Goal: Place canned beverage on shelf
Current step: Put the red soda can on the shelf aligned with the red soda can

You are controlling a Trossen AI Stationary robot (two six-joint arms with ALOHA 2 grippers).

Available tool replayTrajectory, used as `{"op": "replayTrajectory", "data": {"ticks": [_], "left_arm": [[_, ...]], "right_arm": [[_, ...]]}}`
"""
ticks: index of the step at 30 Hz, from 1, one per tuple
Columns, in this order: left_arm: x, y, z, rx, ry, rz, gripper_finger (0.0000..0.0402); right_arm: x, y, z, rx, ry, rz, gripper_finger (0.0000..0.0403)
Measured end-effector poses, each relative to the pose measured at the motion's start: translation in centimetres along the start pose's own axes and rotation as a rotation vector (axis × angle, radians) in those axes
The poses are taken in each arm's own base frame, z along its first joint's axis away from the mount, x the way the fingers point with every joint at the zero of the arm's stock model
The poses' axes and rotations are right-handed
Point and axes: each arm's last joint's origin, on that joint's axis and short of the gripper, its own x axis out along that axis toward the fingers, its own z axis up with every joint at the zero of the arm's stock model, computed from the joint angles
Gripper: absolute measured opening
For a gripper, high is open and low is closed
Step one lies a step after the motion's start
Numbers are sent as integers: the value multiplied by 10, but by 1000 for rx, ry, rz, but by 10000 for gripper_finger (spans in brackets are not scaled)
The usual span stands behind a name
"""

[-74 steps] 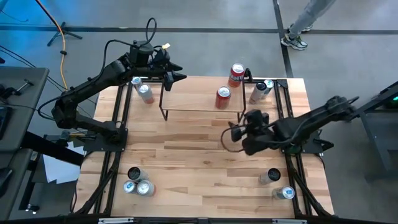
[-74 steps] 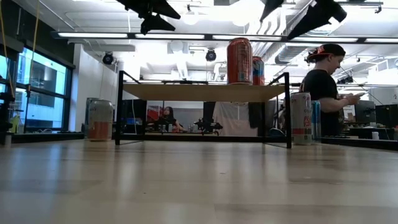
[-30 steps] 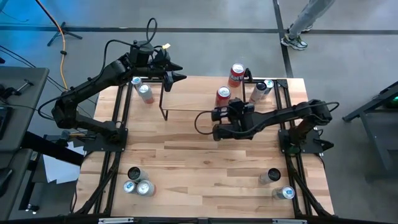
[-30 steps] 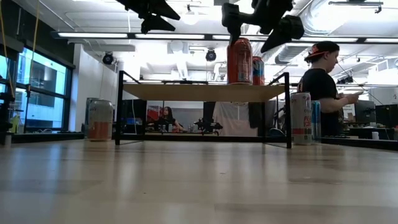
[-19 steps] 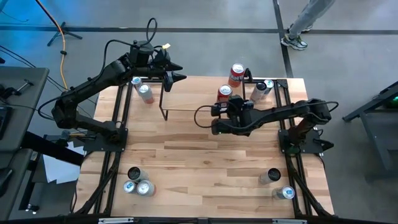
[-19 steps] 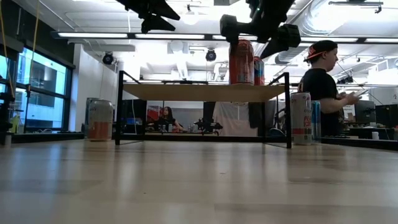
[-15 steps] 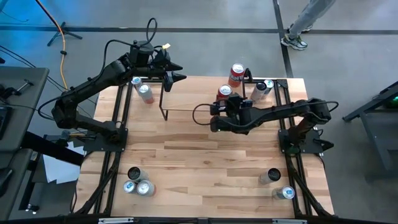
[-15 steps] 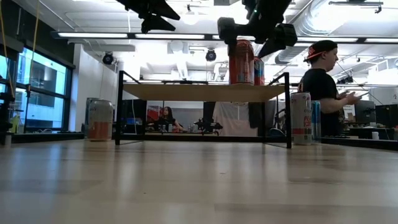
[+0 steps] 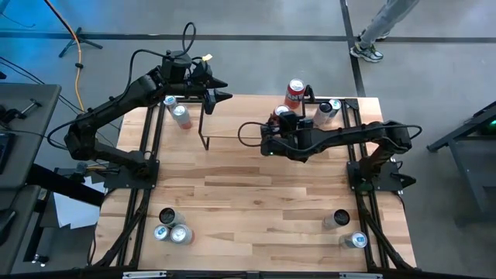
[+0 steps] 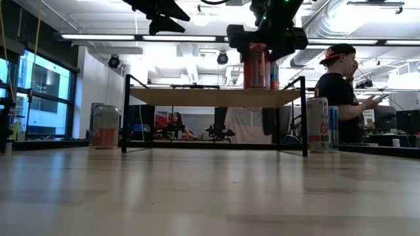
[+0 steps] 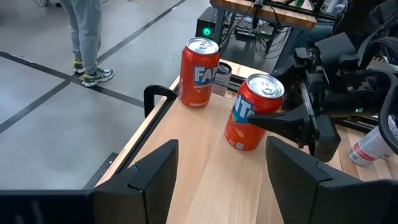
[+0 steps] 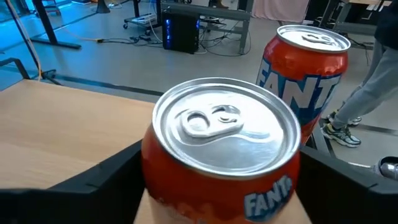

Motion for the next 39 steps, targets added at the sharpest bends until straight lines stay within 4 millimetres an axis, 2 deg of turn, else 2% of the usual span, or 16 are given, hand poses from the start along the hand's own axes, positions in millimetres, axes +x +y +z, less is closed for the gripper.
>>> {"op": "replayTrajectory", "data": {"ticks": [3,9,14,17,21,27,32,39], "left_arm": [[0,0,0,0,0,0,204],[-2,-1,0,4,2,-26,204],[-35,-7,10,63,-90,-81,204],[-51,-10,13,73,-133,-67,204],[-69,-17,17,66,-182,-70,204],[-86,-26,17,55,-205,-83,204],[-92,-31,17,45,-218,-98,204],[-89,-37,17,31,-209,-136,204]], "right_arm": [[1,0,0,2,3,-2,286],[5,-2,3,-37,22,1,285],[4,-8,16,-189,102,97,285],[4,-7,27,-265,124,206,285],[11,2,44,-319,123,472,285],[28,3,59,-372,108,714,285],[43,-4,67,-374,136,858,285],[57,-14,74,-411,147,1001,285]]}}
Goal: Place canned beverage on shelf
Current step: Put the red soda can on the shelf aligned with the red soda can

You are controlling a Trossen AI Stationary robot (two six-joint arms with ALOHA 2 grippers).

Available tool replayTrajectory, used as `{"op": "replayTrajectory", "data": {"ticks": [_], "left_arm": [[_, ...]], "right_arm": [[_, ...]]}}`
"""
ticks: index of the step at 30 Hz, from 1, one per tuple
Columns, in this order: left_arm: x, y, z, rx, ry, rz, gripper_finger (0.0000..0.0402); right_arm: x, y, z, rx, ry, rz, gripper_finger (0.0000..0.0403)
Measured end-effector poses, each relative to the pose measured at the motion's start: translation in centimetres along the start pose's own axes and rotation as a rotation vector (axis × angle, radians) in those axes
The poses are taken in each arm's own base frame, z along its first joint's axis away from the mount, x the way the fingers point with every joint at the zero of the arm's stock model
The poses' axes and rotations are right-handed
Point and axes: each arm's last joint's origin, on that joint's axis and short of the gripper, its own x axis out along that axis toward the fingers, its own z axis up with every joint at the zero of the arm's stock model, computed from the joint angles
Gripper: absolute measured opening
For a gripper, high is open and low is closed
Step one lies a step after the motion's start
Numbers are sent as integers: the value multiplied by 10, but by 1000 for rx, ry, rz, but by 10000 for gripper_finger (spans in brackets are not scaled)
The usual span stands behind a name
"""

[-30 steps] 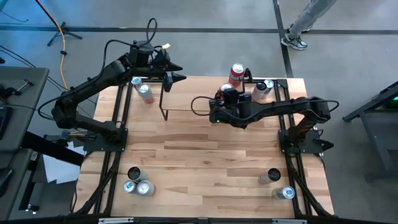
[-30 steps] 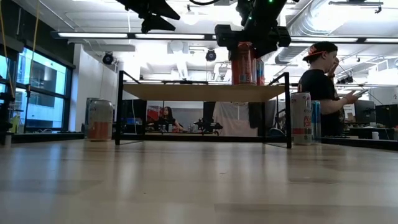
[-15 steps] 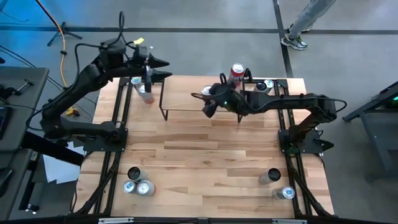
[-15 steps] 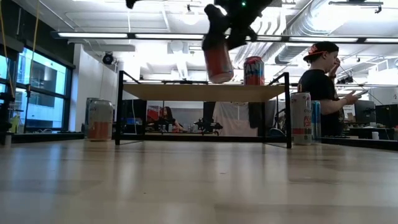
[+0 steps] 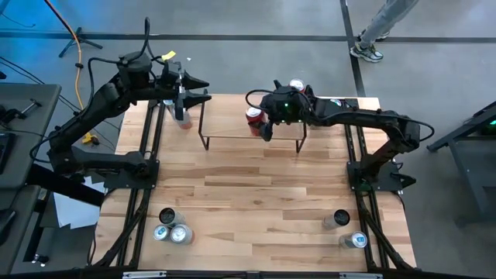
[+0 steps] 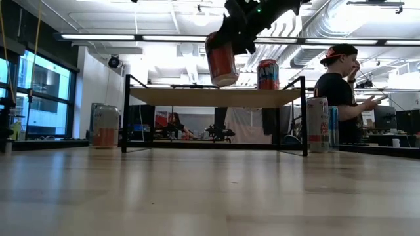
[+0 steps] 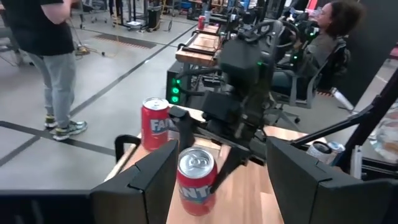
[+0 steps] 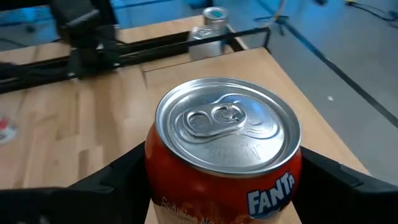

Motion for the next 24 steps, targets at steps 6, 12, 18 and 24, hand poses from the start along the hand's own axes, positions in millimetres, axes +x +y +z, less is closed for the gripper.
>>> {"op": "replayTrajectory", "data": {"ticks": [6,12,18,24], "left_arm": [[8,-6,1,-14,-16,-40,204],[18,-8,1,-46,-16,-34,204],[27,-6,1,-71,-30,-24,204],[31,-5,2,-84,-38,-25,204]], "right_arm": [[-9,-24,-4,-18,-80,31,285],[-4,-36,-34,56,-266,49,285],[-1,-33,-48,13,-252,50,285],[0,-31,-51,-46,-210,44,286]]}}
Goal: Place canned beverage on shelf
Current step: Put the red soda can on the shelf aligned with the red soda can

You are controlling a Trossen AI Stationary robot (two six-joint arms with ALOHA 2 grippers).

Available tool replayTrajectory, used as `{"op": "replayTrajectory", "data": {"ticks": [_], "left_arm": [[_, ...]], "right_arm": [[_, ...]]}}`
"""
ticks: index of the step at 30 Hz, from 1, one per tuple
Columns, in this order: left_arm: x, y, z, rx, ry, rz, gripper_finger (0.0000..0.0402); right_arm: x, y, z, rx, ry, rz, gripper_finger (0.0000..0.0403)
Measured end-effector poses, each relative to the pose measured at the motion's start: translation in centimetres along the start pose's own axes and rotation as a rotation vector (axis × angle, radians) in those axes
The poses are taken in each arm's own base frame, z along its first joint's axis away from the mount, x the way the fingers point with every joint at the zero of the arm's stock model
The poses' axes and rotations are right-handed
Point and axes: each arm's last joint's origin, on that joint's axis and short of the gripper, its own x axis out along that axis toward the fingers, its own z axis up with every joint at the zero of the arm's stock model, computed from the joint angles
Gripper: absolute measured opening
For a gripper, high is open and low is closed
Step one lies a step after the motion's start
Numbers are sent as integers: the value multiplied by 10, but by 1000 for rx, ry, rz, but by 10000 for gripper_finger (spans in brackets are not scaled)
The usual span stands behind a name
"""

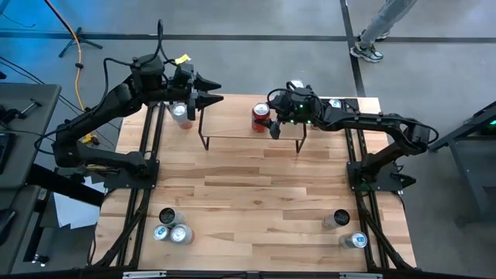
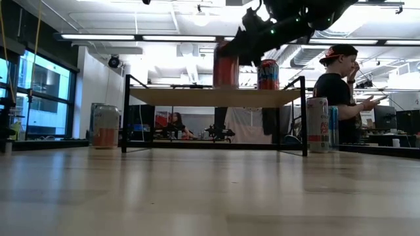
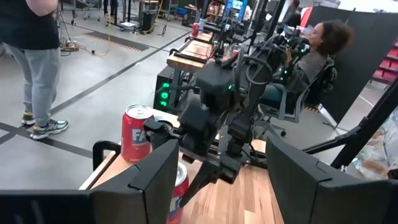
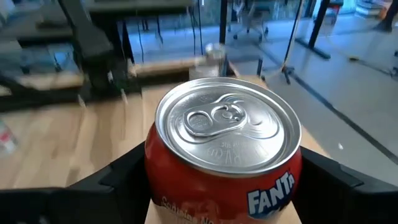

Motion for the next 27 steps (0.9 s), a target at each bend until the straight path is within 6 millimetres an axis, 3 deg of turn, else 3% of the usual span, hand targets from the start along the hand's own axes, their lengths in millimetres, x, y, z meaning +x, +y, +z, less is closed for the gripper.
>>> {"op": "replayTrajectory", "data": {"ticks": [10,27], "left_arm": [[1,1,-1,-2,6,1,204],[1,1,-1,23,9,1,204]], "right_arm": [[0,0,1,0,-9,-2,357],[-7,-3,1,22,32,-34,366]]}}
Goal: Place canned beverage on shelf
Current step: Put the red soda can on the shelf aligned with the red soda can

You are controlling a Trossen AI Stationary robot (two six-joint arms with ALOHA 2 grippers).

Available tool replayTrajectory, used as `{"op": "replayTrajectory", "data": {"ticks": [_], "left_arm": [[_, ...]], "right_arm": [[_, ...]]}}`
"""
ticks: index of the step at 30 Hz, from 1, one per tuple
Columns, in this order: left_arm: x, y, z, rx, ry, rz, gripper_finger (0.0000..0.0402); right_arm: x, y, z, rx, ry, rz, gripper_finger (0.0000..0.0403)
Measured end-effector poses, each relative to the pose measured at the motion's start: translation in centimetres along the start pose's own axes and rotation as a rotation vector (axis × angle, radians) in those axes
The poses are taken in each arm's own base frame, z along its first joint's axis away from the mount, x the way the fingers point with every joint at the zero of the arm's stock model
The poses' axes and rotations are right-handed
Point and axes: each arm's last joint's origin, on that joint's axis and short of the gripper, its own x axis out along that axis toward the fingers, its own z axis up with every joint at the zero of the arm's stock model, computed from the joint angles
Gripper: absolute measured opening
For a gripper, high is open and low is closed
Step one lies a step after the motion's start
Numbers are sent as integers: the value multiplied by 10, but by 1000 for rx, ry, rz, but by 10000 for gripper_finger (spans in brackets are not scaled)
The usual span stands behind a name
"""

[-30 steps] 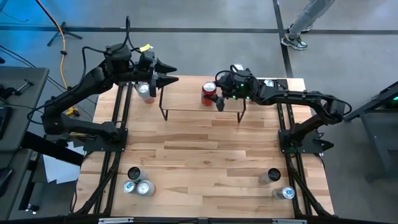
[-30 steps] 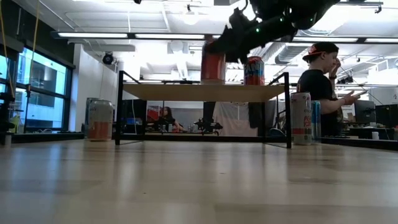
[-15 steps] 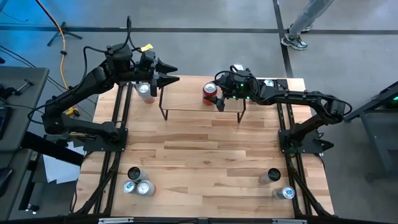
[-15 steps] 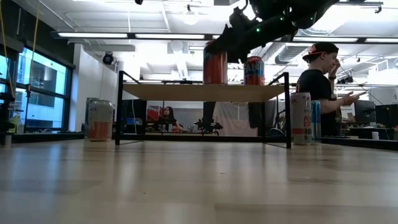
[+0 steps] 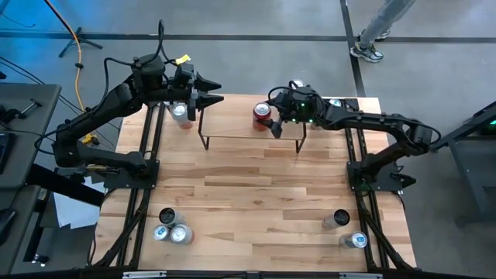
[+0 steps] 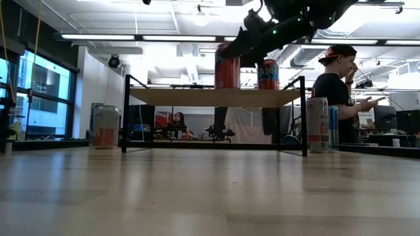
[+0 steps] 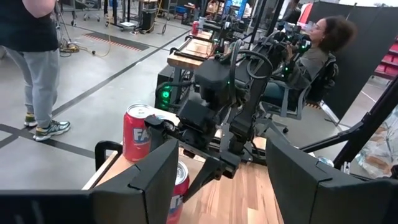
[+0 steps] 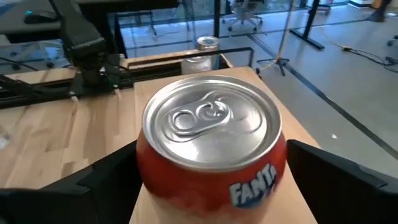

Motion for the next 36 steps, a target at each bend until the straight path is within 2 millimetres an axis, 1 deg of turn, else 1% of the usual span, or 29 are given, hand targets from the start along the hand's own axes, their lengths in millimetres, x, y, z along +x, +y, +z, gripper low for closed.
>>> {"op": "replayTrajectory", "data": {"ticks": [4,12,16,19,21,23,26,30,32,36], "left_arm": [[0,0,0,-1,6,-19,204],[0,-1,-1,-1,9,-22,204],[0,-1,-1,-1,9,-22,204],[0,-1,-1,-1,9,-22,204],[0,-1,-1,0,9,-22,204],[0,-1,-1,5,9,-22,204],[0,-1,-1,17,9,-22,204],[0,-1,-1,35,8,-22,204],[0,-1,-1,35,8,-22,204],[0,-1,-1,35,8,-22,204]], "right_arm": [[-9,-3,2,3,17,-48,366],[-30,-4,11,7,14,-66,366],[-45,-2,14,7,37,-67,366],[-61,1,15,12,74,-65,366],[-71,2,17,56,83,-64,366],[-80,6,19,165,78,-52,366],[-89,12,22,441,69,-23,366],[-93,18,24,807,54,-7,366],[-92,19,24,904,52,-16,366],[-89,18,23,1032,47,-52,366]]}}
